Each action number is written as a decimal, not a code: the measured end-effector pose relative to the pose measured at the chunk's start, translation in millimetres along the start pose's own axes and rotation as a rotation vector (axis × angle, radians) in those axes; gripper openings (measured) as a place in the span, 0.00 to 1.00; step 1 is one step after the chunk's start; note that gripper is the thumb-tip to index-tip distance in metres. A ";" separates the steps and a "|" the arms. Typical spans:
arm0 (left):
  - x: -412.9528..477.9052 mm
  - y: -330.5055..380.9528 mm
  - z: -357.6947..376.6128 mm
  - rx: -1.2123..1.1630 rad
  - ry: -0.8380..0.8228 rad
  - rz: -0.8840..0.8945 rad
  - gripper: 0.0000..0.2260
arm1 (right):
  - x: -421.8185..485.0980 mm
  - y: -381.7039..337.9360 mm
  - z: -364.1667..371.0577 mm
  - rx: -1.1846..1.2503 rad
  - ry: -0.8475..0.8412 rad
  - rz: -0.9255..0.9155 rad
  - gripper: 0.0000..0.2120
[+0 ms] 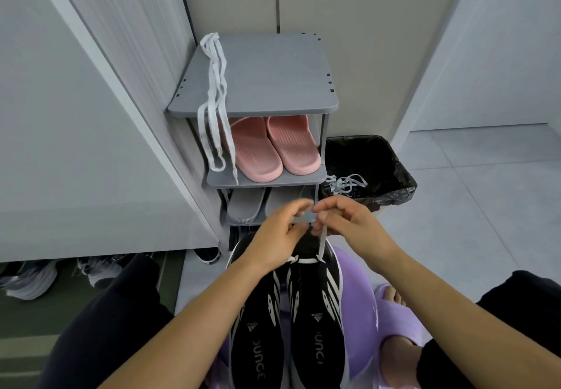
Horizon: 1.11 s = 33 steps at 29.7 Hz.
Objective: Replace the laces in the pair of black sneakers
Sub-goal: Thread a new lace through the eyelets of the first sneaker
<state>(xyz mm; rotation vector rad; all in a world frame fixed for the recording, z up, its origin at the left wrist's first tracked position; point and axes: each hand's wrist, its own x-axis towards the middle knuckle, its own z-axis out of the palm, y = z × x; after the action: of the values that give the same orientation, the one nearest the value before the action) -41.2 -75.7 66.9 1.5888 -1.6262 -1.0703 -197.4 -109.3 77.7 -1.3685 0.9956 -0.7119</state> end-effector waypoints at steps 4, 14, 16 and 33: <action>1.9 13.2 -1.0 -0.184 -0.164 0.067 0.08 | -3.3 -27.4 -1.0 -0.081 -0.083 -0.123 0.11; 11.7 15.4 -24.8 0.313 -0.070 0.146 0.06 | 5.3 -15.9 -27.7 -0.995 0.043 -0.241 0.06; 9.9 15.0 -25.5 0.433 -0.023 0.197 0.08 | 6.3 -6.1 -31.9 -1.137 0.203 -0.311 0.03; -0.3 12.7 -32.2 0.690 0.344 0.570 0.09 | 11.2 -14.1 0.3 -0.776 0.104 -0.384 0.08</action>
<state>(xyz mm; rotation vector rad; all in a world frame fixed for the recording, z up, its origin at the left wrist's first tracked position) -19.4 -80.2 93.5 1.4268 -2.1217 0.0783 -190.3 -120.6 89.8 -2.2599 1.1623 -0.7082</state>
